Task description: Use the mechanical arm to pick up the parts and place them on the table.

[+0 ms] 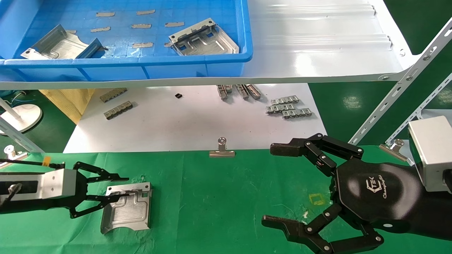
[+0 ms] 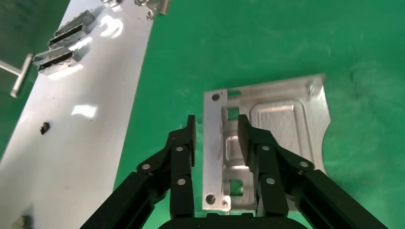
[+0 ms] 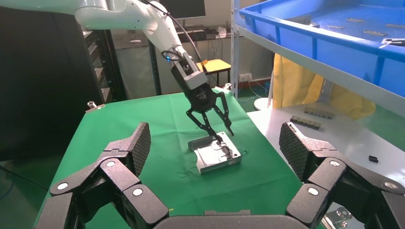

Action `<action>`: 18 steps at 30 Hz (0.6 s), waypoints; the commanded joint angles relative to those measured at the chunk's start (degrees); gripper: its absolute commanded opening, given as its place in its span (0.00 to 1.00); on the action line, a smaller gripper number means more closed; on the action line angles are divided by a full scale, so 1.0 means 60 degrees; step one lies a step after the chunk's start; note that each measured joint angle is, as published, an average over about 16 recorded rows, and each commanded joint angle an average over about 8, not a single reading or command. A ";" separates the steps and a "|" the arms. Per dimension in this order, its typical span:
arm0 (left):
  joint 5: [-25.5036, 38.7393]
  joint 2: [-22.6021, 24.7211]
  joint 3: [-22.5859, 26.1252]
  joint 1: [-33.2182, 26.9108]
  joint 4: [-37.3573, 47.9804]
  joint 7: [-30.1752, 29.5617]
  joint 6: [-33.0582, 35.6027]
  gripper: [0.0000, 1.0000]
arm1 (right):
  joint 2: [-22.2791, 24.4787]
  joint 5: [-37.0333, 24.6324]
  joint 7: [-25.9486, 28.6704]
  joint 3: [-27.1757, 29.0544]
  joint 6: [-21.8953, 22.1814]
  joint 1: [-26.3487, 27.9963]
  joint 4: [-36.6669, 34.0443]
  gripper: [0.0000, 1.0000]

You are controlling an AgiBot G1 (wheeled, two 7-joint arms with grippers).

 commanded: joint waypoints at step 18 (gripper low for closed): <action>-0.0575 -0.0050 -0.0308 0.0222 0.0367 -0.0959 0.0193 1.00 | 0.0001 0.0001 0.0000 0.0000 0.0001 -0.0002 -0.0003 1.00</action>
